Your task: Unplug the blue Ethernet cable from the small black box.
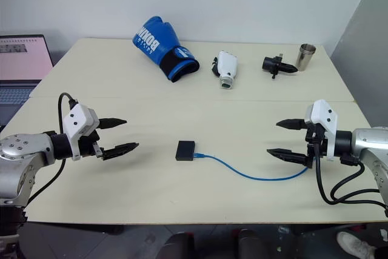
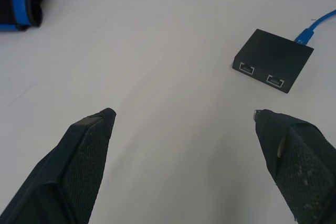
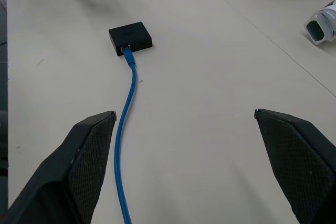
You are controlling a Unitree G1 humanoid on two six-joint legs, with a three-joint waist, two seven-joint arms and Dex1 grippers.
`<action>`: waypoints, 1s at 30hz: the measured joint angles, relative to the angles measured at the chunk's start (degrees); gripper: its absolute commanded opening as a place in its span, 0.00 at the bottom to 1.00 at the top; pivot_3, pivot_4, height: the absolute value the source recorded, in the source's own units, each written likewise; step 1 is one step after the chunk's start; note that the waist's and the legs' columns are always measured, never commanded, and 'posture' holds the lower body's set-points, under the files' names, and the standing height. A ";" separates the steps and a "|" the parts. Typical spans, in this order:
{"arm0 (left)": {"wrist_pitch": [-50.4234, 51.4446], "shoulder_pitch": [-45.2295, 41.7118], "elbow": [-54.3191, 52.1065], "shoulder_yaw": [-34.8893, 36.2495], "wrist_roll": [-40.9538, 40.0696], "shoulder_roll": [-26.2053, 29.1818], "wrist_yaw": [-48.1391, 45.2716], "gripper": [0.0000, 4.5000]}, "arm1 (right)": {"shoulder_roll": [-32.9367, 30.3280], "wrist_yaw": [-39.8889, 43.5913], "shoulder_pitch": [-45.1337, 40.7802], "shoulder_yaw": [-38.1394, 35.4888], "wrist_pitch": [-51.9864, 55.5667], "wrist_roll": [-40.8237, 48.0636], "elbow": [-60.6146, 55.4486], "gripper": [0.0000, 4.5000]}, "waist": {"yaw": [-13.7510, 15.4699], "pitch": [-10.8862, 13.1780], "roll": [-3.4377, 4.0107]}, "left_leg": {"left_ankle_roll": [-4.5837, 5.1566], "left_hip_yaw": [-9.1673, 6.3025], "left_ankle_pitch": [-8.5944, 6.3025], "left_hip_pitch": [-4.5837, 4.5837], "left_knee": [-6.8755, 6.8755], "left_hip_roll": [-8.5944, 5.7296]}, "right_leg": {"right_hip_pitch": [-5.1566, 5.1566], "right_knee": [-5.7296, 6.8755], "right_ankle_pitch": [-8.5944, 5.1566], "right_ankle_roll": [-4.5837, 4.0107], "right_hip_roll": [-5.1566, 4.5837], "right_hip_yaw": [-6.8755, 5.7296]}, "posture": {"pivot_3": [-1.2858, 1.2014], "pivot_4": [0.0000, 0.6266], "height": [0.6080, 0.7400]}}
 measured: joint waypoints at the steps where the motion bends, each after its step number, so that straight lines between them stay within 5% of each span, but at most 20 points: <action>1: 0.00 -0.14 0.26 0.00 -0.08 -0.01 -0.09 1.00 | 0.00 0.00 0.00 0.00 0.00 0.01 0.00 1.00 | 0.00 0.00 0.00 | 0.00 0.00 0.00 0.00 0.00 0.00 | 0.00 0.00 0.00 0.00 0.00 0.01 | 0.52 0.24 1.00; 20: 0.54 0.82 0.23 0.41 -1.42 0.04 -2.60 1.00 | 0.86 0.28 -2.76 2.12 -0.29 -0.67 -0.06 1.00 | -0.04 0.00 0.00 | 0.00 0.00 0.00 0.01 0.00 0.01 | 0.00 0.01 0.00 0.00 0.00 0.00 | 0.52 0.24 1.00; 26: -0.95 2.31 -2.93 -1.14 -2.36 2.18 -9.44 1.00 | 9.80 -3.79 -6.19 12.60 -1.77 -5.58 -0.37 1.00 | -0.17 0.02 0.04 | 0.00 0.03 0.00 0.00 -0.01 0.02 | -0.06 0.06 0.00 -0.01 0.03 0.03 | 0.52 0.24 1.00; 30: -1.28 2.83 -4.38 -3.96 -1.93 2.50 -12.30 1.00 | 21.67 -10.56 -10.94 21.45 -4.00 -12.77 5.28 1.00 | -0.22 0.01 0.02 | 0.00 0.01 0.00 -0.01 0.01 0.03 | -0.12 0.12 0.00 -0.01 0.06 0.03 | 0.52 0.24 1.00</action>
